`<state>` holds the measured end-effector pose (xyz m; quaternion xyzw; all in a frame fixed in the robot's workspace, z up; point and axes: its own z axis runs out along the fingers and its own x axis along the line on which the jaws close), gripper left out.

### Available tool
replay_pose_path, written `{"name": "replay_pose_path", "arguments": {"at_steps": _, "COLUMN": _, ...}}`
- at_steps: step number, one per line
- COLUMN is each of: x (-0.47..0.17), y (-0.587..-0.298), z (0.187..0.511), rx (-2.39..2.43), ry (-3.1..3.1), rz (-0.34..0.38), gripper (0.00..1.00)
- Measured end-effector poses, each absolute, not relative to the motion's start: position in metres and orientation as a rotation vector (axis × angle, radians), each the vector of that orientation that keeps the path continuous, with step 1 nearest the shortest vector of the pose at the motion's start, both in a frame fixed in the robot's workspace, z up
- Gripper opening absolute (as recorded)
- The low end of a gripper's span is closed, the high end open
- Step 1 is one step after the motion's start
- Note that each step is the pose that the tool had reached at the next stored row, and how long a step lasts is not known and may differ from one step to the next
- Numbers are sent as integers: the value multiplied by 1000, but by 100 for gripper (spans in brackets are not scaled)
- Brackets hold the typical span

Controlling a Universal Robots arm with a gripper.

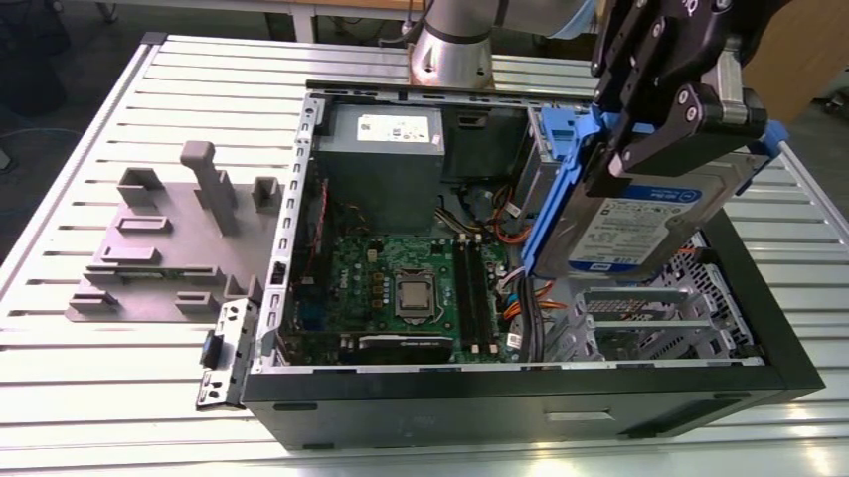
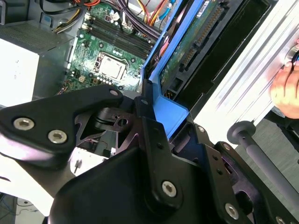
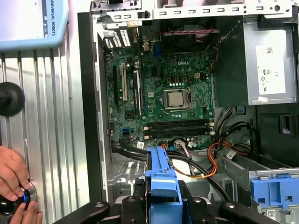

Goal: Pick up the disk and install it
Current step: 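Insert the disk into the insertion slot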

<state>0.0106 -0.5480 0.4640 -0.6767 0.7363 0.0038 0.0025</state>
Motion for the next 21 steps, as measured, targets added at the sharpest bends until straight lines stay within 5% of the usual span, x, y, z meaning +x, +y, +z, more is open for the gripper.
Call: {"name": "replay_pose_path", "arguments": {"at_steps": 21, "x": 30, "y": -555, "z": 457, "rx": -2139, "ry": 2294, "rz": 13, "gripper": 37}}
